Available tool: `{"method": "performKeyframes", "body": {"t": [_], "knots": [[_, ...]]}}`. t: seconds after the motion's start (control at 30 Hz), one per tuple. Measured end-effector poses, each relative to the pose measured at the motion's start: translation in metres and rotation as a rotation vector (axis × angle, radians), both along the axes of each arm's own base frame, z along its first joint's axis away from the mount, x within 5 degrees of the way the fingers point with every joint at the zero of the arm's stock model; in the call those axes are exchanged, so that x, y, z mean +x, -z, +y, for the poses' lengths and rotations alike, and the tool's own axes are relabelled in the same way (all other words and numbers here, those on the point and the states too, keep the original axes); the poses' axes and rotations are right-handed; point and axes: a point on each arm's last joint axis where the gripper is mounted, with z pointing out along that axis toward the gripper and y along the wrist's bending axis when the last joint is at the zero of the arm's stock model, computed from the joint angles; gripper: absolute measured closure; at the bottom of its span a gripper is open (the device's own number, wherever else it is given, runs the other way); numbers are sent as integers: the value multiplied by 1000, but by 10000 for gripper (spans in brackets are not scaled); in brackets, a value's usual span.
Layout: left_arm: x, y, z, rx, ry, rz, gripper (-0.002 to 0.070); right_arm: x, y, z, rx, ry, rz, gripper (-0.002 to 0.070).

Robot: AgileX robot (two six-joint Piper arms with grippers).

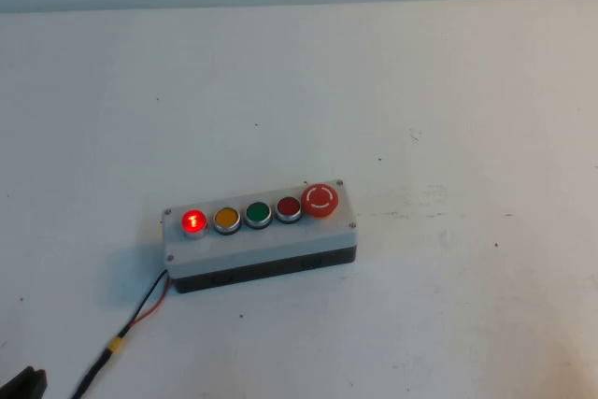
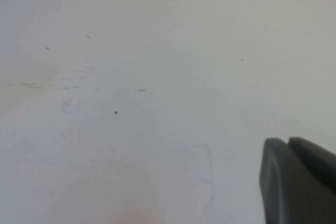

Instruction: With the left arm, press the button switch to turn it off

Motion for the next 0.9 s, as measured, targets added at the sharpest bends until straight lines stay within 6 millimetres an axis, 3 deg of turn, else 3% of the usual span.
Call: {"method": "performKeyframes", "body": {"t": [0.9], "knots": [[0, -2, 0, -8, -1, -16, 677, 0, 0, 0, 0, 0, 0, 692]]}}
